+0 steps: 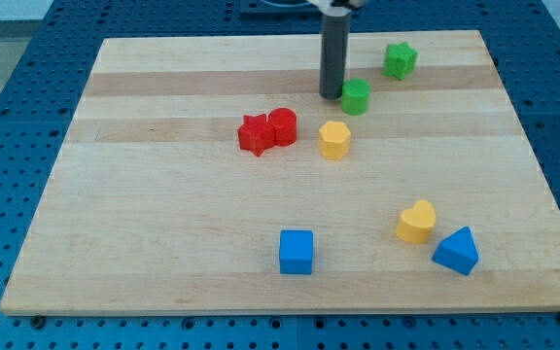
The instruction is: Move the green circle into the green star
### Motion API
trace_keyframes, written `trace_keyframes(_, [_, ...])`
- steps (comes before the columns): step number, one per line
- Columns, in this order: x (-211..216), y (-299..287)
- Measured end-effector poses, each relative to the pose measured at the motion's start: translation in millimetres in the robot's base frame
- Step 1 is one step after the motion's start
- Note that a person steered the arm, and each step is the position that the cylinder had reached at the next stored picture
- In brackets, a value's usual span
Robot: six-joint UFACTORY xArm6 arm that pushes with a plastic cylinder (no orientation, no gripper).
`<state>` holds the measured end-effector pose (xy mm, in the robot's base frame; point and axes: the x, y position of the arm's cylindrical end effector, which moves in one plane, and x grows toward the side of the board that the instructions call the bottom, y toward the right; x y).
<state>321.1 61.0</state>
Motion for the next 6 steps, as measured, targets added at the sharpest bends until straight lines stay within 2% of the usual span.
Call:
trace_keyframes(1, [20.6,-48.3])
trace_keyframes(2, [42.6,-10.5])
trace_keyframes(3, [26.9,33.0])
trace_keyframes(4, [-19.9,69.8])
trace_keyframes(6, [13.0,84.0])
